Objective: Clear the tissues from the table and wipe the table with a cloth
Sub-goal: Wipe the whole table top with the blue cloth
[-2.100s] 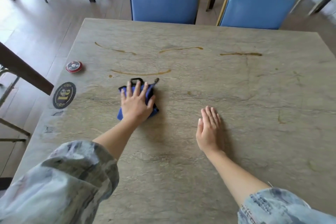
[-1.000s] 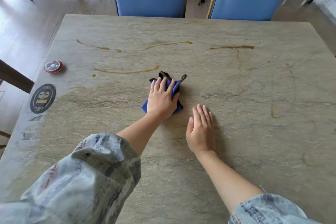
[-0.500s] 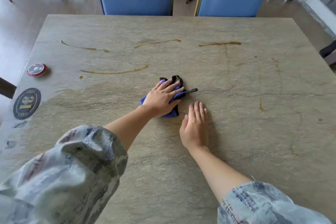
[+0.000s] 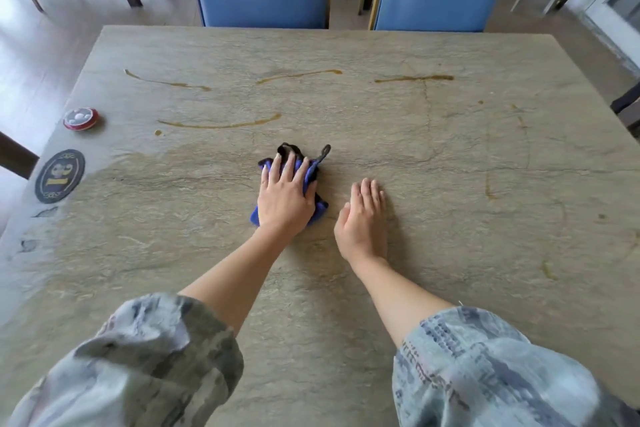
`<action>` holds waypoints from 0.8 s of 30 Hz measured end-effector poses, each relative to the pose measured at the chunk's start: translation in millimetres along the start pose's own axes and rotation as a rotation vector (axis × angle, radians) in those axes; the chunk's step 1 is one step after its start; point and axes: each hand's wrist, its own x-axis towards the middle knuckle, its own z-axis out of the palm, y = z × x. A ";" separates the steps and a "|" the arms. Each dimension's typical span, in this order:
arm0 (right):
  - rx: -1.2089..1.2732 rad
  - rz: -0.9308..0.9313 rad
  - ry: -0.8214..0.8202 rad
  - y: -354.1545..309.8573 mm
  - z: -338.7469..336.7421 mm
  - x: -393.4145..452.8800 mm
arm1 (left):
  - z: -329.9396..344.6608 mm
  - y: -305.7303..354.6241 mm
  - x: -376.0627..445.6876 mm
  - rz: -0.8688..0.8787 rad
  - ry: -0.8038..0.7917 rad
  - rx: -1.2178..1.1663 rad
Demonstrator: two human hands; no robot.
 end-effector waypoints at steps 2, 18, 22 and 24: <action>0.048 -0.029 -0.021 2.9 -0.5 -0.1 | -2.9 -4.1 -18.1 0.208 -0.070 0.043; -0.136 -0.323 -0.153 141.5 -89.2 -97.6 | 4.8 26.8 -120.9 0.386 -0.112 0.112; -0.091 -0.199 -0.081 147.1 -92.3 -100.6 | 3.9 23.6 -92.9 0.356 -0.107 0.100; -0.087 -0.205 -0.083 145.4 -91.3 -100.3 | 6.4 33.9 -81.9 0.208 -0.086 0.082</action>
